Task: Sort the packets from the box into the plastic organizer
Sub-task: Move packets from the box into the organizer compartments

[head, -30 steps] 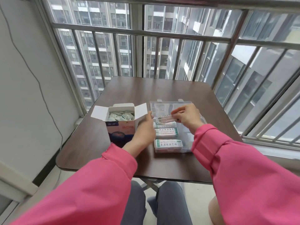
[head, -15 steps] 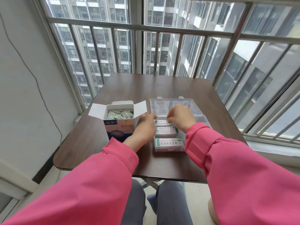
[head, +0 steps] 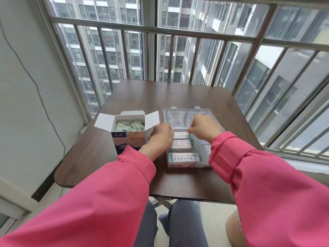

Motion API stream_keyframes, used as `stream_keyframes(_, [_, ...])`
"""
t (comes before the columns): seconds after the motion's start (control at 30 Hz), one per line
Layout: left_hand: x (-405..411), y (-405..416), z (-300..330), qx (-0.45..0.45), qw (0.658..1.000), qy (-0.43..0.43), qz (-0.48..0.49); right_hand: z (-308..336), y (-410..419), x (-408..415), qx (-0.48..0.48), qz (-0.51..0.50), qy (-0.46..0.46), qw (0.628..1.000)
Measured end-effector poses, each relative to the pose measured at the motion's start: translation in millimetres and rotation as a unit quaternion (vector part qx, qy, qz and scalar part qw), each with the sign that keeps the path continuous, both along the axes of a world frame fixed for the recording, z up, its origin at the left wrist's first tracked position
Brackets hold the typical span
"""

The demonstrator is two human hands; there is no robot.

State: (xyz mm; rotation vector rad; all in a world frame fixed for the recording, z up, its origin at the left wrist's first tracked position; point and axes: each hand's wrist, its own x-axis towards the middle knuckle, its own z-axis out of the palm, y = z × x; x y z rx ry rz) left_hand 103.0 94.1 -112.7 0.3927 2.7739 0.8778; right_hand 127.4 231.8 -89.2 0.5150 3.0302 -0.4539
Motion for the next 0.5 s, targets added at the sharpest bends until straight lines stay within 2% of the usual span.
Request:
stream_keyframes(0.1, [-3.0,2.9,0.8,-0.012,1.000,0.001,0.003,-0.3,-3.8,-0.4,0.022,-0.016,-0.011,1.000])
stream_keyframes(0.5, [-0.5,3.5,3.3,-0.014,1.000,0.016,0.005,-8.1,2.4,-7.0,-0.035,-0.033,0.006,0.999])
